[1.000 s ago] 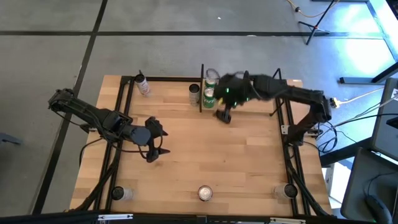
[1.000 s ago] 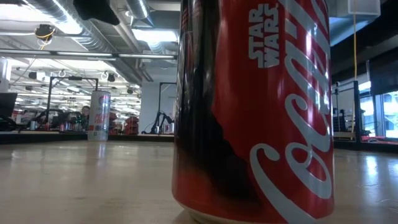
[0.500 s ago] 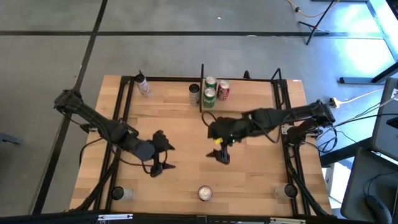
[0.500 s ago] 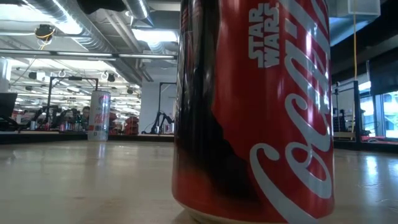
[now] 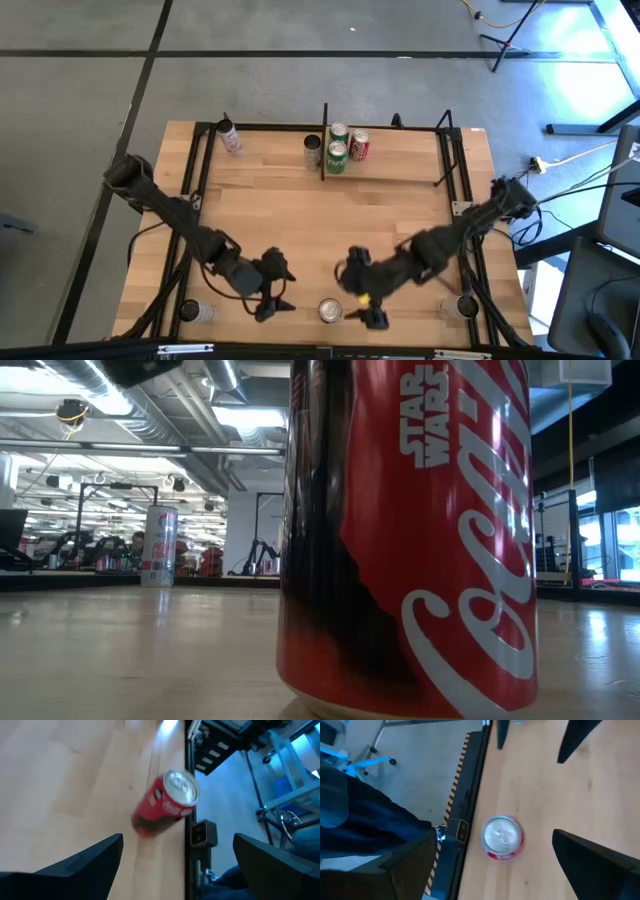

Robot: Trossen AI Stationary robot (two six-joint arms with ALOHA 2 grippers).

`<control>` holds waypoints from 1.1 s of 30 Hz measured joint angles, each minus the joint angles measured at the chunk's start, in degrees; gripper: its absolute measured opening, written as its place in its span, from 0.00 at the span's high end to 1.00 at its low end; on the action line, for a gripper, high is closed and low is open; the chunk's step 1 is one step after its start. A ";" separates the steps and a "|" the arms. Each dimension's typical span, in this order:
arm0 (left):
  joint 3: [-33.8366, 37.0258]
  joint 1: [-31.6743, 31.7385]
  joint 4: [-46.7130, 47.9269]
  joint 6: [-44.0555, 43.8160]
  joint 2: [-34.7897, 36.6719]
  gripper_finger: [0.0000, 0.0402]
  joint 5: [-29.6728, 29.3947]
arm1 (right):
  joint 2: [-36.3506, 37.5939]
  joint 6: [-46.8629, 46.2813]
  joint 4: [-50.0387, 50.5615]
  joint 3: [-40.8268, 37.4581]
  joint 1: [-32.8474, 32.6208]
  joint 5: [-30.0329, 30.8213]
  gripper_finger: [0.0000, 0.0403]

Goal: Place canned beverage on shelf
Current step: Put the red soda can on the shelf aligned with the other red soda can

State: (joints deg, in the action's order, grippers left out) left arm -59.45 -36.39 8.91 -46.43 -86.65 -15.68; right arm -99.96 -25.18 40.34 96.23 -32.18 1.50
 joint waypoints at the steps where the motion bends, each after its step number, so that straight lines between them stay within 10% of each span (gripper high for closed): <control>1: -0.38 -0.65 0.35 -1.42 -0.56 0.09 -0.28 | -0.94 -0.10 -0.69 0.00 -0.79 0.45 0.06; 28: -2.83 -11.40 2.23 -16.46 -3.07 0.11 -7.81 | -18.40 5.69 -5.94 0.04 -0.83 2.55 0.06; 33: -2.83 -11.16 2.20 -18.89 -3.05 0.11 -8.01 | -18.38 3.87 -3.99 0.07 -0.83 5.82 0.19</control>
State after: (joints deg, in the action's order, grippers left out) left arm -62.28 -47.56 11.11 -65.32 -89.70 -23.69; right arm -118.34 -21.31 36.36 96.29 -33.01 7.33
